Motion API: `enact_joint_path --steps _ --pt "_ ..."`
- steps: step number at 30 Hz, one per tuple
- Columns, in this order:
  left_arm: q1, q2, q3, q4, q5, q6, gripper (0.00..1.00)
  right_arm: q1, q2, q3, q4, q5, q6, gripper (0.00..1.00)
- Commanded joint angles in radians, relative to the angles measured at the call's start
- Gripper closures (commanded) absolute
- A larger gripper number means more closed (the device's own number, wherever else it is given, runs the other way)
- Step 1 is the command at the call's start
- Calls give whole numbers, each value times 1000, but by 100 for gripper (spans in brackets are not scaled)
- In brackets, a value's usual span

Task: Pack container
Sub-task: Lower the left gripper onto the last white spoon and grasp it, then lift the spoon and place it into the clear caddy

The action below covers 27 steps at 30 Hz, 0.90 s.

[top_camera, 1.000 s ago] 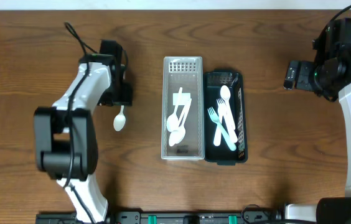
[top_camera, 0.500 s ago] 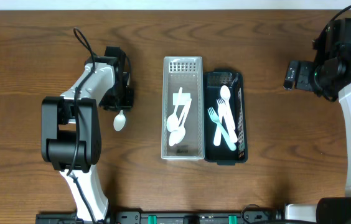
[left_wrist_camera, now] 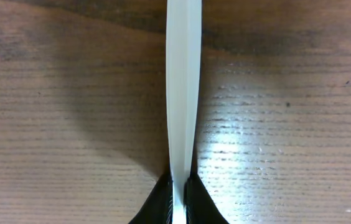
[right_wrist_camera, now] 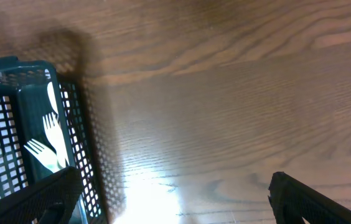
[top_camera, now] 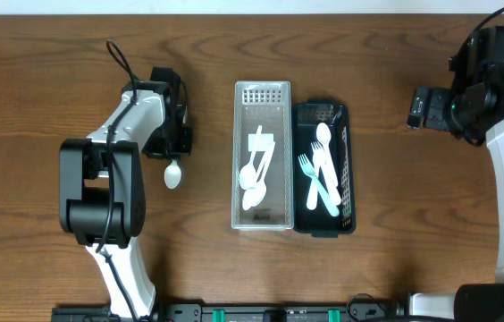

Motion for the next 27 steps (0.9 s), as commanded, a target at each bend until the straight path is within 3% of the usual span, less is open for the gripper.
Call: enact_joint_path --steps 1,8,15,21,27 --pt "3 -10 -2 -29 -5 0 94 -8 8 -2 -1 -3 -11 1" --pt "-58 -231 77 -147 -4 -11 94 -7 8 -2 0 -3 -11 1" --pt "-279 -489 101 -167 -3 -83 94 -7 8 -2 10 -3 -11 1" --pt "-443 -483 84 -105 -3 -184 94 -7 8 -2 7 -3 -11 1" --pt "-522 -362 78 -24 8 -236 94 -7 8 -2 5 -3 -11 1"
